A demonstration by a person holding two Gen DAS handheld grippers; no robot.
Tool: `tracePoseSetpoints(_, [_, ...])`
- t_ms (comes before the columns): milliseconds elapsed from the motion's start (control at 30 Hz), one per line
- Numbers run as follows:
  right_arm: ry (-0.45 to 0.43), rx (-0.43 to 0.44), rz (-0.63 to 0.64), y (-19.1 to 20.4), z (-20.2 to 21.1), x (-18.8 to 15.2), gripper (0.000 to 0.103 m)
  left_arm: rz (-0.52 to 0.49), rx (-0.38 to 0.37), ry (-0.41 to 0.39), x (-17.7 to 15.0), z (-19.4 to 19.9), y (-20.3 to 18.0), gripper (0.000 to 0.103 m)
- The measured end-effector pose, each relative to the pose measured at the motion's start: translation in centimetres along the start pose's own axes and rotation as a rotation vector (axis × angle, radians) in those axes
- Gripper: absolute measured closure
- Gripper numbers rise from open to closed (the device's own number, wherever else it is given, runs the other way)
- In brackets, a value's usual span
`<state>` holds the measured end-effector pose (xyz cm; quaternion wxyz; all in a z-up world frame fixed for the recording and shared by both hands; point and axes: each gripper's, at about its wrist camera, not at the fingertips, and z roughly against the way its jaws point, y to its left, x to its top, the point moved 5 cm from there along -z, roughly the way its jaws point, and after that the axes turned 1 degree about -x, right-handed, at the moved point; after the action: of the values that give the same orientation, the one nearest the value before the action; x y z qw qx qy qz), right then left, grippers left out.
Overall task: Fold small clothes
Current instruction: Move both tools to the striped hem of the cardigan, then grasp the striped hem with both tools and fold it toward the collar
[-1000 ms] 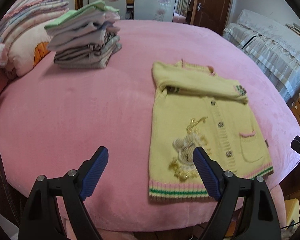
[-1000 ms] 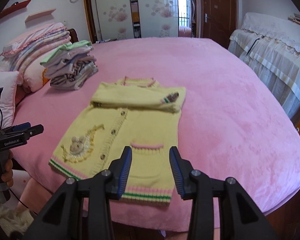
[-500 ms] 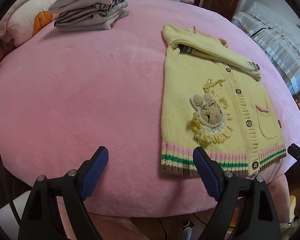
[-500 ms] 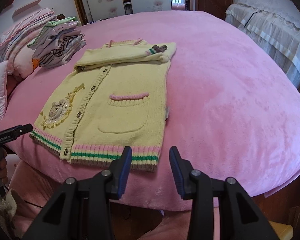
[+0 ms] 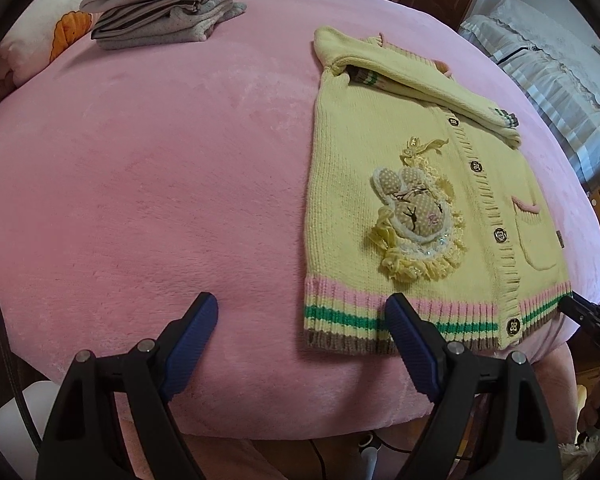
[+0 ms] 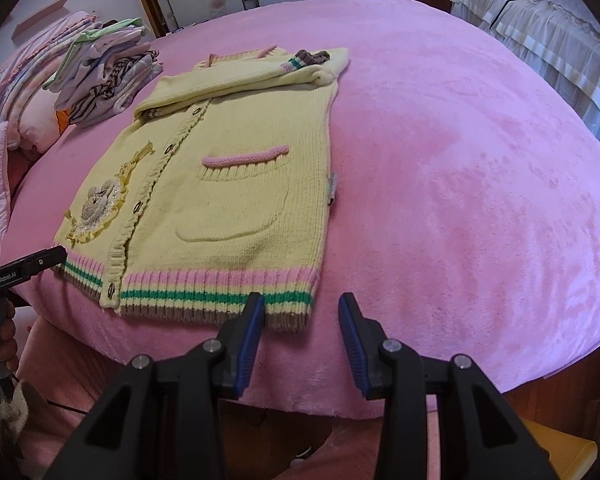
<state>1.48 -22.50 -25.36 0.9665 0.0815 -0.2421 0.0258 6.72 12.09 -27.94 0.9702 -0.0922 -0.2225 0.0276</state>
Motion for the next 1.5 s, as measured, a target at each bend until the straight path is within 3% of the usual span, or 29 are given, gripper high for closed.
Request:
tracePoseSetpoints(300, [0.020,0.037,0.007,0.4,-0.6,-0.2,0.065,0.008,-0.094,0.030,-0.1,-0.6,-0.5,0.043])
tracePoseSetpoints(400, [0.027,0.053,0.019,0.7,-0.7,-0.3,0.073,0.024,-0.140,0.042,-0.2,-0.7,-0.6,0.045])
tracePoseSetpoints(567, [0.032,0.063,0.017,0.7,-0.7,-0.2,0.075,0.021,-0.185,0.052,-0.4,-0.8,-0.9,0.050])
tracePoseSetpoints(833, [0.041,0.068,-0.002,0.5,-0.9,-0.1,0.076,0.081,-0.242,0.068,-0.3,-1.5,0.0,0.050])
tracePoseSetpoints(967, [0.045,0.071,-0.007,0.4,-0.9,-0.1,0.076,0.065,-0.255,0.071,-0.5,-1.6,0.1,0.050])
tracePoseSetpoints(1100, [0.050,0.082,-0.025,0.2,-1.0,-0.2,0.076,0.052,-0.312,0.082,-0.7,-1.9,-0.1,0.035])
tracePoseSetpoints(1267, [0.063,0.097,-0.047,-0.1,-1.6,-0.2,0.076,0.004,-0.277,0.083,-0.6,-2.2,-1.1,0.033])
tracePoseSetpoints(1333, [0.062,0.106,-0.050,-0.1,-1.7,-0.1,0.076,0.000,-0.276,0.073,-0.7,-2.0,-1.0,0.038])
tracePoseSetpoints(1433, [0.060,0.136,-0.060,-0.2,-1.6,-0.2,0.083,0.044,-0.315,0.077,-0.7,-1.9,-0.5,0.069])
tracePoseSetpoints(1467, [0.060,0.140,-0.062,-0.1,-1.6,-0.3,0.086,0.063,-0.337,0.088,-0.7,-1.9,-0.3,0.085])
tracePoseSetpoints(1500, [0.059,0.140,-0.060,-0.1,-1.5,-0.3,0.089,0.079,-0.350,0.097,-0.7,-2.0,-0.2,0.087])
